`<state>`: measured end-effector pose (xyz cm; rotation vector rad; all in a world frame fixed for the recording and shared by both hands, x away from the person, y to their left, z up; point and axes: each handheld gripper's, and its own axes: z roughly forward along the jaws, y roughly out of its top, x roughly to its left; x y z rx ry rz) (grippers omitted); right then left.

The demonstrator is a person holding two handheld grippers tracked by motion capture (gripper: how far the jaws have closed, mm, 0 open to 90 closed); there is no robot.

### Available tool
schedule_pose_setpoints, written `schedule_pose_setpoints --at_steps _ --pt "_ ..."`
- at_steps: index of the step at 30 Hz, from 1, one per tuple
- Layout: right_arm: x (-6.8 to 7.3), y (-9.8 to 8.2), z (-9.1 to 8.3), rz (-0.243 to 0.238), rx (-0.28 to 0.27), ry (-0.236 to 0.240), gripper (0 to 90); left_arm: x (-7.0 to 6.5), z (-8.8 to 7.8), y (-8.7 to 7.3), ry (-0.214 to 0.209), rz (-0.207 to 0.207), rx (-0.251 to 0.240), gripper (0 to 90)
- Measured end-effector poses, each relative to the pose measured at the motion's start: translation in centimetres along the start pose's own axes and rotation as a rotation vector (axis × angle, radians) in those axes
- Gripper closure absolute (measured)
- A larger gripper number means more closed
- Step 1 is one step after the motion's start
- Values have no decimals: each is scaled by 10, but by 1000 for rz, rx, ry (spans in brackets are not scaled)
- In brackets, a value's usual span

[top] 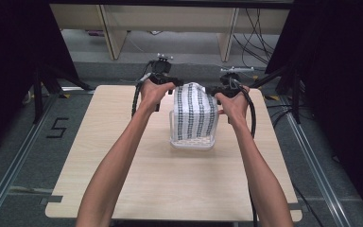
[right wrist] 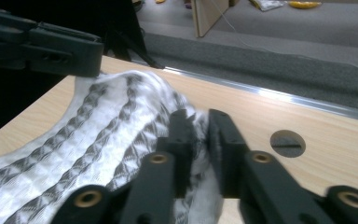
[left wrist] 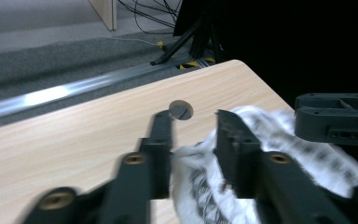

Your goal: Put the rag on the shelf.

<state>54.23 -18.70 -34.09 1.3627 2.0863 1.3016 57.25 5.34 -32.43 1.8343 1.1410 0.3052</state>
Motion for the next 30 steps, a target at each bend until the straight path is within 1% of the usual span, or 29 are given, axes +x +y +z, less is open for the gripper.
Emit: schedule_pose_setpoints --at_steps 1,2,3,4,5,9,11,12,14,15,17,19,20,23,24,27,29,30 --pt "0 0 1 -2 7 -10 743 1 1 -1 12 -1 12 576" --pt "0 0 1 -2 7 -10 743 1 1 -1 12 -1 12 541" --pt "0 0 1 -1 8 -8 722 2 2 -1 27 -14 30 541" --pt "0 0 1 2 6 -19 707 3 2 -1 36 -28 35 468" --pt "0 0 1 3 4 -19 706 4 2 -1 42 -35 39 439" --pt "1 1 -2 3 1 -19 702 6 0 -2 39 -23 42 441" --pt "1 2 -4 -1 -7 -18 696 6 -1 -3 39 -26 41 430" --pt "0 3 -5 -20 -8 -11 694 7 -2 -3 38 -26 42 430" --pt "1 3 -7 -18 -9 -9 689 8 -3 -4 34 -28 43 423" --pt "2 3 -9 -29 -11 -3 682 9 -6 -5 33 -27 45 421" --pt "2 3 -10 -33 -13 -3 678 9 -7 -6 33 -29 40 419" --pt "4 4 -13 -40 -16 1 665 10 -9 -7 32 -28 42 405" --pt "6 4 -15 -36 -10 -6 647 10 -10 -7 34 -25 46 387" --pt "9 4 -18 -28 -8 -1 633 10 -14 -8 22 -27 45 387" --pt "8 4 -20 -54 -11 6 612 10 -17 -9 12 -37 40 381" --pt "10 4 -23 -45 -8 8 586 11 -22 -11 16 -34 43 358" --pt "10 4 -26 -50 -8 5 572 10 -25 -12 24 -38 41 342" --pt "11 3 -27 -50 -8 12 563 10 -25 -12 24 -38 41 334"
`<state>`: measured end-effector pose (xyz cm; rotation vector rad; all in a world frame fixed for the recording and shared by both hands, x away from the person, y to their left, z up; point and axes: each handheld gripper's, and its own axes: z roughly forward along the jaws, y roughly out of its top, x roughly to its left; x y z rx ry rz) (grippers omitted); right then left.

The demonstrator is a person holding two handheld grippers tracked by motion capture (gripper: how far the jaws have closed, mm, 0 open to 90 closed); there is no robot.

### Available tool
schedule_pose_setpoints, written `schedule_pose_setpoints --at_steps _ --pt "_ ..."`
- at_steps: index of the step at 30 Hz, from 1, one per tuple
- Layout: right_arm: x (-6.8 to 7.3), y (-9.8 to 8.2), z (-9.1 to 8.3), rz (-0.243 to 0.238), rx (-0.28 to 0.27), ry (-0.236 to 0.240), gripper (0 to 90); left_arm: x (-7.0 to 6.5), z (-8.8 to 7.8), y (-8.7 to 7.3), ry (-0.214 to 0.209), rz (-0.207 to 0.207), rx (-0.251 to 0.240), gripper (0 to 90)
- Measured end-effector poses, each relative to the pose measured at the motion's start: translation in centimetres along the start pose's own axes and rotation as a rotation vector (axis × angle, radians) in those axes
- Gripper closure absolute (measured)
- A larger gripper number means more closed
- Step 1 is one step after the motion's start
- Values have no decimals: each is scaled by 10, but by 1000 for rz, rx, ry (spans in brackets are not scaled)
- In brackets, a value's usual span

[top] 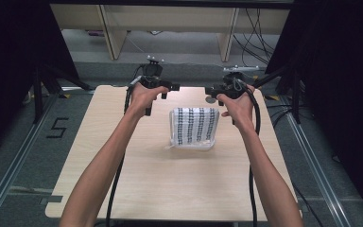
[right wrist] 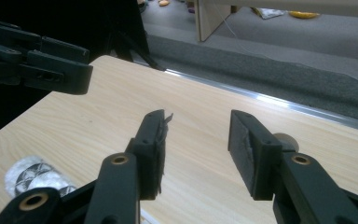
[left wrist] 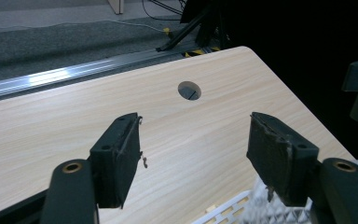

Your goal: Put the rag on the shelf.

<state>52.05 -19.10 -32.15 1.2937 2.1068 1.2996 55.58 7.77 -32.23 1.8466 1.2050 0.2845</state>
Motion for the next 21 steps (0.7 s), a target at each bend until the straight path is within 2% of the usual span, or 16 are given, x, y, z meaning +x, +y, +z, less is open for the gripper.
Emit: schedule_pose_setpoints --at_steps 2,4,6,7,8,9,10,11,12,13,18,19,20,21 --pt "0 0 -1 -8 2 4 553 0 -4 -2 6 13 1 333" --pt "1 -2 -4 -28 5 8 514 -2 -9 -4 -8 18 7 320" --pt "3 -3 -5 -10 8 9 504 -2 -10 -5 -7 26 12 314" --pt "3 -4 -6 -26 9 18 482 -3 -13 -6 -16 21 10 306" --pt "6 -6 -7 -2 7 14 467 -3 -13 -6 -16 21 10 304" --pt "4 -6 -8 -22 4 21 442 -4 -16 -8 -19 32 13 299" --pt "4 -6 -8 -22 4 21 442 -4 -16 -8 -19 32 13 295" --pt "6 -6 -9 -3 5 20 423 -5 -18 -10 -21 36 9 295" --pt "6 -7 -11 -12 0 30 406 -6 -20 -12 -23 43 7 293" --pt "7 -8 -13 0 -1 29 396 -6 -22 -14 -24 52 8 292" --pt "10 -14 -19 0 -10 45 372 -9 -31 -24 -35 58 -4 291" --pt "10 -14 -19 -19 -14 50 372 -9 -32 -26 -38 61 -3 291" --pt "12 -16 -21 -12 -14 56 370 -11 -34 -28 -41 65 -1 291" --pt "14 -18 -23 -26 -16 63 365 -12 -37 -31 -45 69 -8 289"
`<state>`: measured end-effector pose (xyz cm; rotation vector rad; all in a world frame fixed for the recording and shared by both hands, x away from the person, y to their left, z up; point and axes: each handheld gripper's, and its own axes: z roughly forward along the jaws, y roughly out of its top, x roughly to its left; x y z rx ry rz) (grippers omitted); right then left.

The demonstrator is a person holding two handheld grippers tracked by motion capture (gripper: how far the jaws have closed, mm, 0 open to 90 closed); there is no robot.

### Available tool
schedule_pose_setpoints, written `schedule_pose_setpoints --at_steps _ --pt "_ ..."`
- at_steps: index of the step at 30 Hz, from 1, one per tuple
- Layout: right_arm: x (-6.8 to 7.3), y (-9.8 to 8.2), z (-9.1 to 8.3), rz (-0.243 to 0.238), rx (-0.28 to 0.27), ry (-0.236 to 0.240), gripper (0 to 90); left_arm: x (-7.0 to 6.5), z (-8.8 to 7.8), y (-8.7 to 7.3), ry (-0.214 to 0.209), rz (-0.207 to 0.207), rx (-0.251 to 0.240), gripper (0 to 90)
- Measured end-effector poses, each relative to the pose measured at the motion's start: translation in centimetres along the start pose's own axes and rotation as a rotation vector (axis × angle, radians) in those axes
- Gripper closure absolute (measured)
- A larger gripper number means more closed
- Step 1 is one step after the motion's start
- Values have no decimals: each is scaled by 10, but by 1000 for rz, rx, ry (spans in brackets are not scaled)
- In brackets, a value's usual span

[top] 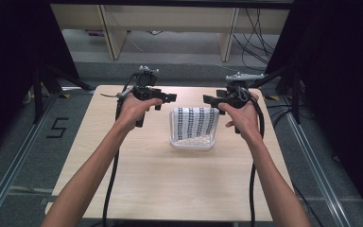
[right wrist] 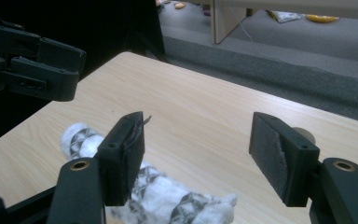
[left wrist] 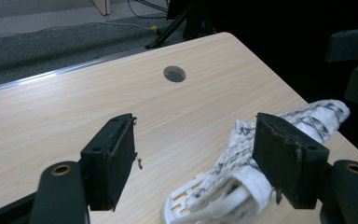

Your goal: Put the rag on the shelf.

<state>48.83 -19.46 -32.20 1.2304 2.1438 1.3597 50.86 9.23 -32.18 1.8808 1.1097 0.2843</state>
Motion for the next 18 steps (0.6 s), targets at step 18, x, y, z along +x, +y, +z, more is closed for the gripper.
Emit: schedule_pose_setpoints --at_steps 18 --pt "16 -16 -22 -67 -18 18 348 -7 -27 -41 -33 64 -20 272"
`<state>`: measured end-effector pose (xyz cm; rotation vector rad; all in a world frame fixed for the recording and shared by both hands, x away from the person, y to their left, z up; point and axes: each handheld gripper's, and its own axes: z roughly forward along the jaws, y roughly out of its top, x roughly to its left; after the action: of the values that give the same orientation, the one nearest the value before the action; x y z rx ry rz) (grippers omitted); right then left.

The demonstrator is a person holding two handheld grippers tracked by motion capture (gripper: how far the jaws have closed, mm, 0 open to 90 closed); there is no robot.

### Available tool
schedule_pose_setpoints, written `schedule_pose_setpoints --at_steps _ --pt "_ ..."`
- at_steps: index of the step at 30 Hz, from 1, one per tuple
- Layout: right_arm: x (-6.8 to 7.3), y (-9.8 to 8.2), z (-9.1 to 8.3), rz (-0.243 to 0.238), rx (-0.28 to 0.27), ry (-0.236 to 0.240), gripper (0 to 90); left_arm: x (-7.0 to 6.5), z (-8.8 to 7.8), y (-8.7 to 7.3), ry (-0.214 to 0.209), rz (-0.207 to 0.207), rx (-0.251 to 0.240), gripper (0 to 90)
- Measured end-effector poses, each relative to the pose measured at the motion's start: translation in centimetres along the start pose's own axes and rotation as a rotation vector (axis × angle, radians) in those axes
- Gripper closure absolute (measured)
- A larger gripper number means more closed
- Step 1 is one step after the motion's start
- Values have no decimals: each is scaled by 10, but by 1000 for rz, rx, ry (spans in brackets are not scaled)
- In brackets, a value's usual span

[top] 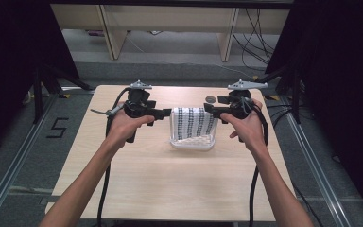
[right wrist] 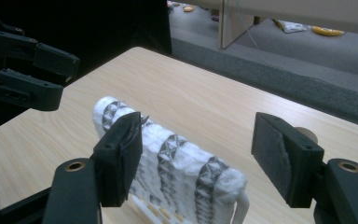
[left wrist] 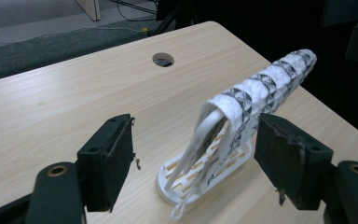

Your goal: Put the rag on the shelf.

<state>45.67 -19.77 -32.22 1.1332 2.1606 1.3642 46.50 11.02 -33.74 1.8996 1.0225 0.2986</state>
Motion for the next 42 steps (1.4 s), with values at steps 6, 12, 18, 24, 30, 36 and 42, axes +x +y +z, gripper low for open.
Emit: schedule_pose_setpoints --at_steps 6,12,18,24,30,36,42 --pt "3 -3 -4 1 -2 -5 347 1 -7 -10 -2 2 -9 267" --pt "3 -6 -6 -30 -2 -9 344 -1 -12 -13 -1 -5 -35 267" --pt "5 -11 -10 -30 -1 -1 344 -2 -19 -22 -3 1 -43 267" --pt "5 -18 -15 -35 1 1 339 -4 -24 -33 -9 15 -38 268" --pt "6 -26 -19 -30 -3 1 337 -8 -29 -45 -25 18 -42 267" --pt "8 -35 -21 -18 -4 16 336 -9 -32 -58 -43 9 -50 266" --pt "9 -43 -21 -34 3 23 333 -9 -33 -70 -54 2 -50 264"
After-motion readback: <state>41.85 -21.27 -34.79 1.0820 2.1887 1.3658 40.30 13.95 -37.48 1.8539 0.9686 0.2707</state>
